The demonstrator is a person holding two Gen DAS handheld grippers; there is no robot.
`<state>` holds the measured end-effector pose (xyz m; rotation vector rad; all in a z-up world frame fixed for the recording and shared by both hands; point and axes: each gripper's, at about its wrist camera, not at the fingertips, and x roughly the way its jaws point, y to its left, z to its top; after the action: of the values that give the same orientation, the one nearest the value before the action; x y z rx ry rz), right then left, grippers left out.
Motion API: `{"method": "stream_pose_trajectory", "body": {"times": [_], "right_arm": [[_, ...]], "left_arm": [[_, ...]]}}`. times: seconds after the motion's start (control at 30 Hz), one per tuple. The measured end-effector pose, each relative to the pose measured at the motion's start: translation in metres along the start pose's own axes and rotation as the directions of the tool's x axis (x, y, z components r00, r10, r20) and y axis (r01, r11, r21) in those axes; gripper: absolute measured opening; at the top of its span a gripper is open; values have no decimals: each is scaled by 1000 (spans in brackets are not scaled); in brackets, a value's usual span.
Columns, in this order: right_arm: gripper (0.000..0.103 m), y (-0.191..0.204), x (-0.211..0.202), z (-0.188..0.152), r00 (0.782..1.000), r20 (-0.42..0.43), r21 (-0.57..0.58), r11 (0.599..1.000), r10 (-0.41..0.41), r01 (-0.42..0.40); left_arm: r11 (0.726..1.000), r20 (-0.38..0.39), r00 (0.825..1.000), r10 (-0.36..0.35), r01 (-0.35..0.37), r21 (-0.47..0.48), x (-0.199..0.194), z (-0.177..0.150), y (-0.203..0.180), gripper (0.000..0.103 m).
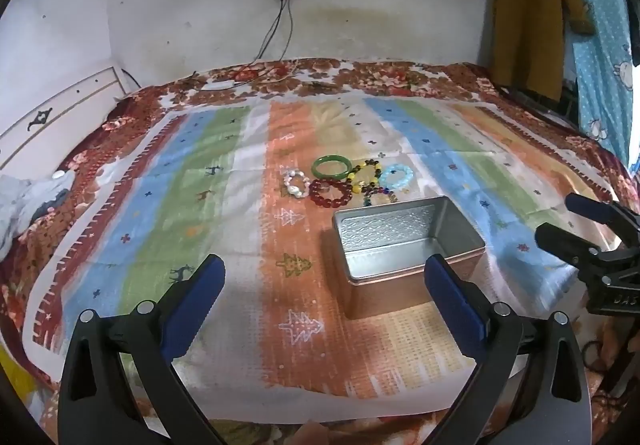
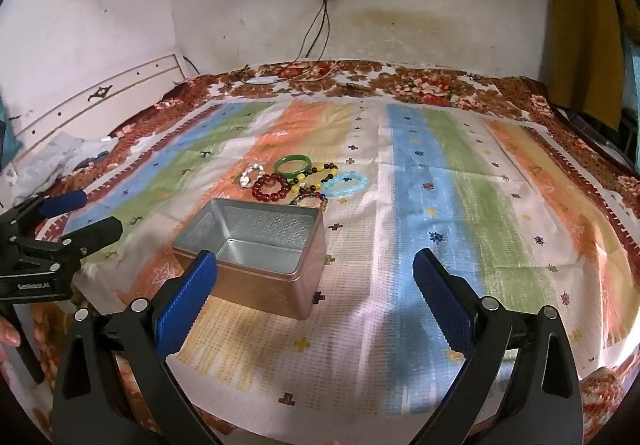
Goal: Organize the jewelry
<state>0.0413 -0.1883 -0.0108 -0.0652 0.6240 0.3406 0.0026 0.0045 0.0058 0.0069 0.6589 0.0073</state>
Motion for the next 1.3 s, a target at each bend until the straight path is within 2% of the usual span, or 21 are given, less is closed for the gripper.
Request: {"method": "stream_pose_trajectory", "body": {"times": [0.13,0.33,0.5,0.8,0.93,1.1,1.3], "right_arm": [[99,1,2,0,1000,0,9,1000,-1,1],[99,-10,4,0,1000,-9,20,1000,3,-3],[99,-1,5,-1,1000,-17,2,1000,-17,17],[99,-1,5,-3,1000,-22,8,1000,-18,18],[99,-1,5,-2,1000,-22,8,1000,-19,19],[99,0,5,-2,1000,-24,6,1000,-18,18],[99,-1,5,-2,1000,-24,4,1000,-18,19]], "left_arm": [[1000,-12,1000,14,-14,3,6,-8,2,98],[999,-14,999,-39,39,-13,6,-10,7,98],[999,-19,999,-33,33,-9,7,-9,5,98],[998,-21,999,-47,48,40,6,-11,-7,98],[999,-39,998,-43,43,7,8,-10,-3,98],[998,-37,998,-57,57,14,7,-9,-5,98],[999,-47,998,-36,35,-22,9,-9,0,98]]}}
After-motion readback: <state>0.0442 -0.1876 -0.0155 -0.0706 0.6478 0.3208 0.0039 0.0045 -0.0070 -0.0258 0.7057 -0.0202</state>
